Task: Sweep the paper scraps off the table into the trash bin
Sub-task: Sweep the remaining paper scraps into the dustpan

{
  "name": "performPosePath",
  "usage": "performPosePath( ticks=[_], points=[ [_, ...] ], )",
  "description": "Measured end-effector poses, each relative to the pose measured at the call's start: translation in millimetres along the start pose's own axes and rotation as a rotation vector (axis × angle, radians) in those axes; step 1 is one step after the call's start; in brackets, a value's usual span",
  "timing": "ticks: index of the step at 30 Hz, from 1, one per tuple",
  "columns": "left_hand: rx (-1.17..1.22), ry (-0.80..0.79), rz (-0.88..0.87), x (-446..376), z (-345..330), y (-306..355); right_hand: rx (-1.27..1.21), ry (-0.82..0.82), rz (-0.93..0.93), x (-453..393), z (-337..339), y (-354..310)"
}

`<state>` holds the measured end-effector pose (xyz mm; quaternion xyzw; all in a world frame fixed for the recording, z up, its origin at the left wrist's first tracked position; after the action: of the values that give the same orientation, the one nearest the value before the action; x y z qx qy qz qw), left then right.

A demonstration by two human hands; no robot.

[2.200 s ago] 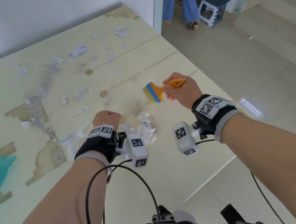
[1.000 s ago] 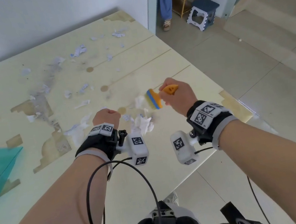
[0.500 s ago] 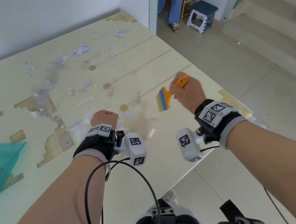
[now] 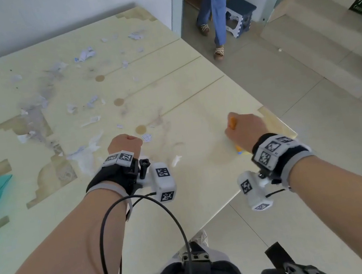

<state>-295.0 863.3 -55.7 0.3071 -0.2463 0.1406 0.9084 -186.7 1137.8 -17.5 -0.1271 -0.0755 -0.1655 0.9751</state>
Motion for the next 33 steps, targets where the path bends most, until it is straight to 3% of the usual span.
performPosePath(
  ticks=[4,10,13,16,19,22,27,30,33],
  points=[
    [0.017,0.015,0.013,-2,4,-2,-0.232,-0.002,0.175,-4,-17,-68],
    [-0.004,0.055,0.042,-8,23,-21,-0.698,-0.007,0.152,-19,-18,-114],
    [-0.016,0.063,0.068,-11,32,-34,-0.854,0.086,0.084,-33,-3,-108],
    [-0.012,0.096,0.087,-12,43,-45,-0.521,0.115,0.063,-46,12,-98],
    [0.011,0.109,0.091,-11,51,-52,-0.194,-0.074,0.104,-44,0,-113],
    [0.026,0.135,0.103,-11,59,-63,-0.287,-0.158,0.163,-37,-24,-147],
    [0.024,0.195,0.167,-12,75,-92,-0.730,-0.084,0.172,-42,-21,-186],
    [0.067,0.190,0.191,-16,82,-107,-0.570,-0.033,0.208,-54,0,-189],
    [0.106,0.180,0.191,-20,89,-113,-0.322,-0.195,0.191,-58,4,-187]
  ],
)
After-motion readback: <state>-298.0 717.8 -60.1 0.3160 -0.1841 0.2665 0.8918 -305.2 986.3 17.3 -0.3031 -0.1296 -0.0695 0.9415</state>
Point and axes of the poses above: each hand's wrist, its own x-axis away from the middle knuckle, its own z-axis out of the back of the hand, y = z × x, the point moved 4 cm from there along -x, towards the middle knuckle, and after that the axes turned 6 degrees about z, right-handed, at the moved point
